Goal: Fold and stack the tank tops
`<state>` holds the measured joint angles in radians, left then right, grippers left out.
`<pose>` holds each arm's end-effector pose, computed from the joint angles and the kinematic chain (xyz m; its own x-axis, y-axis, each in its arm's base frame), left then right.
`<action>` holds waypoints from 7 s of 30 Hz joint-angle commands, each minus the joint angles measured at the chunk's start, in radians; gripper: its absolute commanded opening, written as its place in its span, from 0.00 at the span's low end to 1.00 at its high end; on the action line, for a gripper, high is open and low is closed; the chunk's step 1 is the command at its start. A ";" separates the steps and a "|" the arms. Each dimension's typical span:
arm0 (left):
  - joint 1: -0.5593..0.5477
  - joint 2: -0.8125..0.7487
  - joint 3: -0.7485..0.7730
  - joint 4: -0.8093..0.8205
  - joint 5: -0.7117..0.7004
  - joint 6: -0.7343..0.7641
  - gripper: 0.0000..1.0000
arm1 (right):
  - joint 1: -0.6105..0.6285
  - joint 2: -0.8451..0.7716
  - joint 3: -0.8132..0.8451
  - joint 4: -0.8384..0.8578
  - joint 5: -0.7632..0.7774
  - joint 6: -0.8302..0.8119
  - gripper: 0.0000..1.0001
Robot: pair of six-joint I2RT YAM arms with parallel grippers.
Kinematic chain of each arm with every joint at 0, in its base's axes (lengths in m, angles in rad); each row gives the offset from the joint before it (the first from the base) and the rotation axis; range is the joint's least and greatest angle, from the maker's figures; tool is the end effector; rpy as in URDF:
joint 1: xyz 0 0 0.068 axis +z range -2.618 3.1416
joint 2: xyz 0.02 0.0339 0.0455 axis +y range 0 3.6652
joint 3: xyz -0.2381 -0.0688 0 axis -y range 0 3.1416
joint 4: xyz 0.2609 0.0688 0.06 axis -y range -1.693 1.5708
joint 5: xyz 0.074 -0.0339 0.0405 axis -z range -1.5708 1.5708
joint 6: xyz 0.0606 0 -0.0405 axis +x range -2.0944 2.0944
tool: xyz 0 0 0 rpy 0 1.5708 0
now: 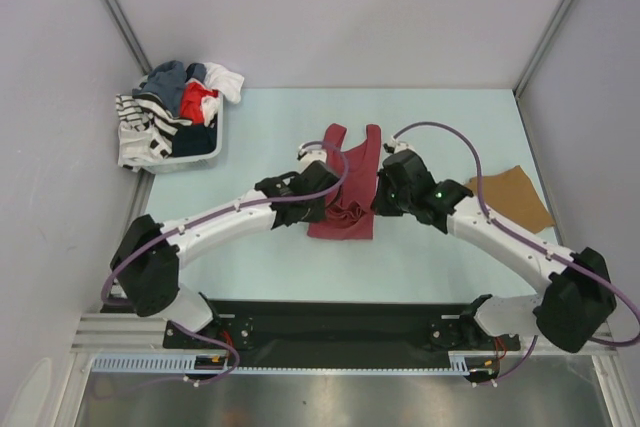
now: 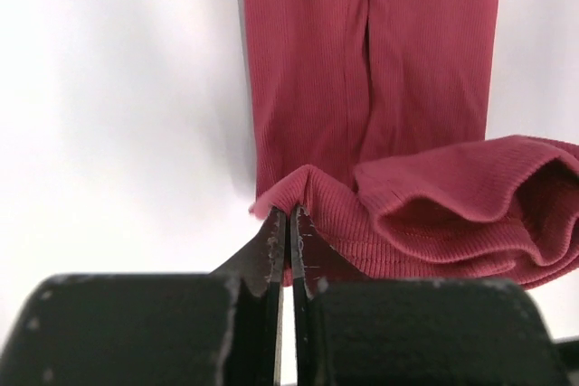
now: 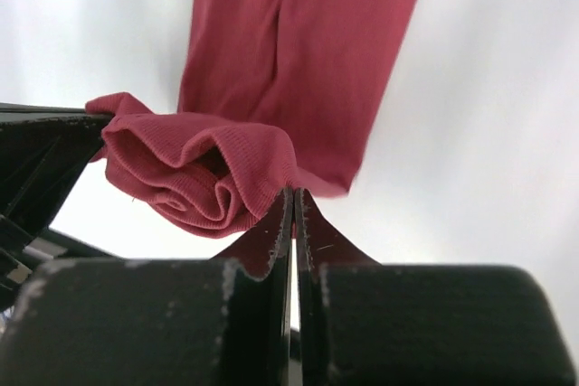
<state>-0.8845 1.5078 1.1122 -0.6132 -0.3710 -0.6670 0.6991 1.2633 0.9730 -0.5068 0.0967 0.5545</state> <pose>0.2314 -0.2479 0.1955 -0.7916 0.0565 -0.6085 0.1385 0.9864 -0.0886 0.2402 0.1943 0.2272 -0.7756 0.0326 -0.6304 -0.2124 0.9270 0.3092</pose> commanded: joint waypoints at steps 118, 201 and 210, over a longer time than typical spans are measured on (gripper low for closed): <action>-0.122 -0.296 -0.489 0.293 0.221 -0.164 0.00 | 0.031 -0.337 -0.384 -0.050 -0.149 0.171 0.00; 0.383 0.614 0.684 0.039 0.508 0.221 0.01 | -0.421 0.673 0.558 0.025 -0.276 -0.107 0.00; 0.387 0.680 0.712 0.075 0.431 0.210 0.15 | -0.424 0.765 0.604 0.057 -0.246 -0.076 0.00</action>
<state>-0.5072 2.1761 1.7805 -0.5735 0.1177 -0.4664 0.2813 2.0045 1.5326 -0.4953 -0.1757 0.4625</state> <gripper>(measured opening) 0.139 0.018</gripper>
